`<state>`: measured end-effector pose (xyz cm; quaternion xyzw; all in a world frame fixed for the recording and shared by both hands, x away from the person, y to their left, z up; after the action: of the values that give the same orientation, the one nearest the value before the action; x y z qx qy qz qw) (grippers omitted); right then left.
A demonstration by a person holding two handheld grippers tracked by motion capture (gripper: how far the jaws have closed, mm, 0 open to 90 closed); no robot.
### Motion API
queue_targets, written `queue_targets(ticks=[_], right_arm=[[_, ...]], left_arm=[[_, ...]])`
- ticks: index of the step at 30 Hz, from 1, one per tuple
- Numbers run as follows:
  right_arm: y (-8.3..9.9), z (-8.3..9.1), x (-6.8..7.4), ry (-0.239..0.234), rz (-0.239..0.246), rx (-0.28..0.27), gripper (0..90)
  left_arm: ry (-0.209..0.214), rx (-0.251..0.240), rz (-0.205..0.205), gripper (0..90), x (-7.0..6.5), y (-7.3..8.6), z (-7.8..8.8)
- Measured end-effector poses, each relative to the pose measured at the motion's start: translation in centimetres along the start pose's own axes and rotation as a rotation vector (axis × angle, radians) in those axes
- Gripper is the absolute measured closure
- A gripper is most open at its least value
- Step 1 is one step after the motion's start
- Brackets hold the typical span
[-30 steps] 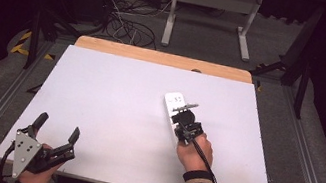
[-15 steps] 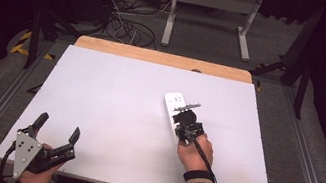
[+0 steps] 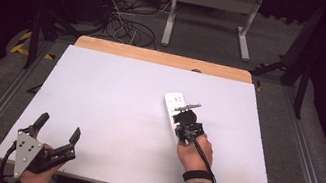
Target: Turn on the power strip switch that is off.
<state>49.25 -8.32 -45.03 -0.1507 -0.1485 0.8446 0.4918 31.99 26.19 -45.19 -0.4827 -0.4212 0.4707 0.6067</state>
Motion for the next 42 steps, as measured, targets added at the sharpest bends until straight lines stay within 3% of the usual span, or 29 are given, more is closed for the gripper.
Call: queue_targets(ticks=[5, 8, 12, 42], right_arm=[[0.1, -0.1, 0.0, -0.022, -0.010, 0.005, 90.0], [0.1, -0.1, 0.9, 0.056, 0.028, -0.009, 90.0], [0.1, -0.2, 1.1, 0.078, 0.033, -0.006, 90.0], [0.2, -0.2, 0.9, 0.055, 0.023, -0.021, 90.0]], left_arm=[[0.000, 0.001, -0.002, 5.0, 0.0, 0.0, 0.1], [-0.003, 0.001, -0.001, 5.0, 0.1, 0.0, 0.0], [-0.002, 0.003, -0.002, 5.0, 0.0, 0.0, 0.1], [0.000, 0.004, -0.004, 4.8, 0.0, 0.1, 0.0]])
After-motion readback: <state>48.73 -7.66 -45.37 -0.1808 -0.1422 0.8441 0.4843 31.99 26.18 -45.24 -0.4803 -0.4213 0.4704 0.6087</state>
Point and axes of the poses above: each handheld gripper's, and its own axes: z roughly backward along the jaws, y roughly out of its underside, x roughly to its left, the point moved 1 cm from there along -z, roughly forward along the jaws, and after that the axes turned 10 degrees about x, right-handed, at the moved point
